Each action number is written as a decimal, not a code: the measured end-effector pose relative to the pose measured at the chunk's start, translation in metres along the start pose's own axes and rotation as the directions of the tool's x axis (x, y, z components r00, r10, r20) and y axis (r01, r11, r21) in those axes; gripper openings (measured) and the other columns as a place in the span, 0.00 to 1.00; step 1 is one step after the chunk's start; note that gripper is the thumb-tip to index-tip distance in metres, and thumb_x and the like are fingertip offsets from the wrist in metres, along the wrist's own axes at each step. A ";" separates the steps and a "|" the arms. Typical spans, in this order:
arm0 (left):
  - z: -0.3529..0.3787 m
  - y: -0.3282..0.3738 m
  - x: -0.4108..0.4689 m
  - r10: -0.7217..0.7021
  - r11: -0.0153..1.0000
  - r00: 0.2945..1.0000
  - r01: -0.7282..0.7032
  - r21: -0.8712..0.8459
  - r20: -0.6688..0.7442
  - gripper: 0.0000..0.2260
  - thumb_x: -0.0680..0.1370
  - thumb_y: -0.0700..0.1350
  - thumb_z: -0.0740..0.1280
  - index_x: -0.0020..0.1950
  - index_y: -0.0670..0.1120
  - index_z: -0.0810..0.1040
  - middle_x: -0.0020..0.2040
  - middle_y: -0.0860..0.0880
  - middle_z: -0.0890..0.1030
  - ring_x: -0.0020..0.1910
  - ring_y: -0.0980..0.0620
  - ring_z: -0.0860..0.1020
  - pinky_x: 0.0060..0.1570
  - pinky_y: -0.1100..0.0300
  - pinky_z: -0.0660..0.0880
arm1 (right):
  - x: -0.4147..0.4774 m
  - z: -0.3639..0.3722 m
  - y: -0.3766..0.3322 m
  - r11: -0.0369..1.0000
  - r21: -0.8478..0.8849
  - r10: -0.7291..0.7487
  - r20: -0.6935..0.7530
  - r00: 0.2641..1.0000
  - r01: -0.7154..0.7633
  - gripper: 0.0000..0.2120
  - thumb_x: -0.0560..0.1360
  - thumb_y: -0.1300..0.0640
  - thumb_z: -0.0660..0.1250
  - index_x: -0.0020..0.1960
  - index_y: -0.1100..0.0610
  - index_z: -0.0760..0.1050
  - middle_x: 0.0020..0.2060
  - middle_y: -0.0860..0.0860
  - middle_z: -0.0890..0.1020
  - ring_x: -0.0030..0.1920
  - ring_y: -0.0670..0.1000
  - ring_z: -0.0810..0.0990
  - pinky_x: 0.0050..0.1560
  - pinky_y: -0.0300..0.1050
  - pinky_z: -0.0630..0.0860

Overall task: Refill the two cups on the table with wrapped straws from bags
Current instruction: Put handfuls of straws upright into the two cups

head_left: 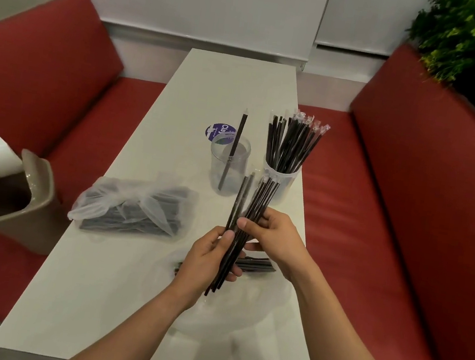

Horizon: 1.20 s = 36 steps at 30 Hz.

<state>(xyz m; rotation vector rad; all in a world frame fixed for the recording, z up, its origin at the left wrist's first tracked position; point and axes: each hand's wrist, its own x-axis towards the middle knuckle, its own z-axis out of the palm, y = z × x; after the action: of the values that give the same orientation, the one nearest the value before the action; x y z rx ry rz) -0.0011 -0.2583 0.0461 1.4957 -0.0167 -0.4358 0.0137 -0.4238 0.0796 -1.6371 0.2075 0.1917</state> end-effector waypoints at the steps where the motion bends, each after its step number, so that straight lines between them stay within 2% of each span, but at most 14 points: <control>1: 0.002 0.001 0.001 -0.004 1.000 1.000 0.004 -0.001 -0.010 0.13 0.86 0.52 0.60 0.57 0.46 0.79 0.48 0.41 0.86 0.38 0.42 0.84 0.42 0.47 0.82 | 0.002 -0.001 0.000 1.000 0.009 -0.003 -0.016 1.000 0.003 0.06 0.81 0.59 0.71 0.57 0.56 0.81 0.49 0.53 0.89 0.49 0.52 0.88 0.46 0.48 0.83; 9: 0.009 -0.001 0.012 0.035 0.993 0.997 -0.027 0.112 -0.063 0.09 0.86 0.51 0.61 0.54 0.48 0.78 0.46 0.43 0.87 0.38 0.39 0.85 0.40 0.48 0.83 | 0.006 -0.009 -0.002 0.999 -0.041 0.017 -0.005 1.000 -0.017 0.06 0.82 0.61 0.69 0.57 0.54 0.81 0.48 0.50 0.89 0.50 0.51 0.88 0.48 0.47 0.85; 12: 0.010 -0.001 0.014 0.029 0.994 0.998 -0.023 0.108 -0.058 0.11 0.86 0.52 0.61 0.54 0.48 0.78 0.47 0.44 0.87 0.41 0.39 0.86 0.44 0.44 0.84 | 0.006 -0.010 -0.003 1.000 -0.013 0.023 -0.006 1.000 -0.023 0.05 0.81 0.61 0.69 0.55 0.55 0.82 0.46 0.51 0.89 0.47 0.49 0.88 0.44 0.43 0.83; 15: 0.011 0.000 0.020 0.055 0.992 0.996 -0.046 0.119 -0.072 0.11 0.86 0.52 0.60 0.52 0.48 0.77 0.48 0.46 0.86 0.46 0.43 0.87 0.48 0.42 0.84 | 0.010 -0.014 -0.003 1.000 -0.008 0.026 -0.087 0.996 -0.027 0.03 0.81 0.60 0.70 0.54 0.55 0.81 0.45 0.50 0.89 0.47 0.48 0.88 0.42 0.44 0.82; 18: 0.012 0.004 0.033 0.103 0.983 0.987 -0.082 0.167 -0.123 0.12 0.86 0.53 0.59 0.50 0.49 0.77 0.49 0.50 0.86 0.49 0.49 0.86 0.47 0.49 0.83 | 0.015 -0.022 -0.009 0.999 -0.043 0.002 -0.141 0.990 -0.008 0.03 0.81 0.59 0.70 0.54 0.57 0.80 0.45 0.51 0.89 0.48 0.48 0.88 0.43 0.46 0.82; 20: 0.010 0.007 0.041 0.161 0.976 0.969 -0.129 0.174 -0.187 0.12 0.86 0.52 0.59 0.51 0.48 0.77 0.46 0.49 0.85 0.47 0.51 0.85 0.47 0.53 0.82 | 0.021 -0.034 -0.020 0.996 -0.076 -0.059 -0.201 0.978 0.044 0.01 0.80 0.60 0.71 0.52 0.56 0.81 0.45 0.51 0.89 0.49 0.50 0.88 0.42 0.46 0.82; 22: 0.006 0.014 0.050 0.238 0.959 0.938 -0.186 0.214 -0.250 0.12 0.87 0.51 0.58 0.50 0.48 0.76 0.41 0.49 0.83 0.39 0.51 0.82 0.42 0.57 0.80 | 0.031 -0.052 -0.038 0.981 -0.114 -0.186 -0.339 0.922 0.157 0.03 0.78 0.58 0.74 0.48 0.51 0.81 0.43 0.51 0.88 0.48 0.53 0.88 0.43 0.50 0.84; 24: 0.001 0.020 0.057 0.266 0.951 0.924 -0.204 0.233 -0.276 0.11 0.87 0.51 0.58 0.50 0.48 0.75 0.36 0.48 0.77 0.32 0.50 0.75 0.34 0.58 0.73 | 0.040 -0.073 -0.058 0.937 -0.186 -0.349 -0.508 0.788 0.295 0.04 0.76 0.52 0.74 0.47 0.51 0.81 0.42 0.50 0.88 0.44 0.51 0.88 0.45 0.58 0.85; 26: -0.003 0.024 0.062 0.249 0.958 0.928 -0.193 0.213 -0.276 0.11 0.87 0.52 0.58 0.51 0.49 0.75 0.34 0.48 0.72 0.33 0.51 0.69 0.32 0.56 0.68 | 0.047 -0.089 -0.079 0.884 -0.252 -0.458 -0.628 0.628 0.393 0.05 0.77 0.48 0.73 0.49 0.49 0.81 0.42 0.47 0.88 0.44 0.48 0.88 0.48 0.59 0.85; 27: -0.004 0.026 0.064 0.234 0.963 0.933 -0.185 0.195 -0.273 0.11 0.87 0.53 0.58 0.51 0.50 0.75 0.34 0.49 0.70 0.33 0.52 0.68 0.32 0.56 0.67 | 0.052 -0.095 -0.086 0.865 -0.266 -0.485 -0.661 0.572 0.426 0.05 0.78 0.48 0.73 0.51 0.48 0.81 0.43 0.46 0.87 0.45 0.47 0.87 0.50 0.58 0.85; 29: -0.004 0.029 0.066 0.203 0.975 0.941 -0.168 0.149 -0.270 0.12 0.87 0.53 0.57 0.50 0.51 0.75 0.35 0.50 0.69 0.32 0.55 0.66 0.31 0.57 0.65 | 0.064 -0.099 -0.092 0.846 -0.300 -0.513 -0.680 0.523 0.440 0.06 0.80 0.48 0.72 0.53 0.49 0.81 0.43 0.46 0.87 0.45 0.47 0.87 0.51 0.57 0.84; 31: -0.004 0.030 0.066 0.181 0.982 0.948 -0.158 0.107 -0.264 0.13 0.87 0.54 0.57 0.50 0.51 0.76 0.36 0.47 0.67 0.32 0.55 0.64 0.31 0.58 0.63 | 0.084 -0.098 -0.085 0.858 -0.335 -0.511 -0.647 0.566 0.390 0.06 0.80 0.50 0.71 0.53 0.51 0.81 0.43 0.45 0.86 0.44 0.47 0.86 0.51 0.56 0.84; 33: -0.004 0.031 0.065 0.177 0.983 0.952 -0.159 0.090 -0.248 0.12 0.87 0.54 0.57 0.51 0.51 0.75 0.36 0.48 0.67 0.32 0.55 0.64 0.30 0.60 0.62 | 0.106 -0.094 -0.068 0.873 -0.404 -0.474 -0.570 0.671 0.274 0.06 0.80 0.52 0.71 0.55 0.53 0.81 0.45 0.46 0.85 0.48 0.49 0.84 0.53 0.56 0.81; 36: -0.005 0.031 0.062 0.187 0.980 0.958 -0.165 0.112 -0.219 0.06 0.86 0.53 0.61 0.56 0.52 0.74 0.34 0.55 0.68 0.31 0.57 0.65 0.29 0.62 0.64 | 0.134 -0.091 -0.042 0.833 -0.550 -0.335 -0.416 0.846 0.059 0.09 0.80 0.52 0.69 0.58 0.54 0.82 0.51 0.52 0.86 0.57 0.56 0.82 0.54 0.49 0.78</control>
<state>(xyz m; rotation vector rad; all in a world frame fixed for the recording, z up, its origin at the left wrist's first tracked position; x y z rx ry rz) 0.0661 -0.2716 0.0599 1.6128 0.0119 -0.1182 0.1537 -0.5144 0.0933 -2.2232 0.3961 -0.3908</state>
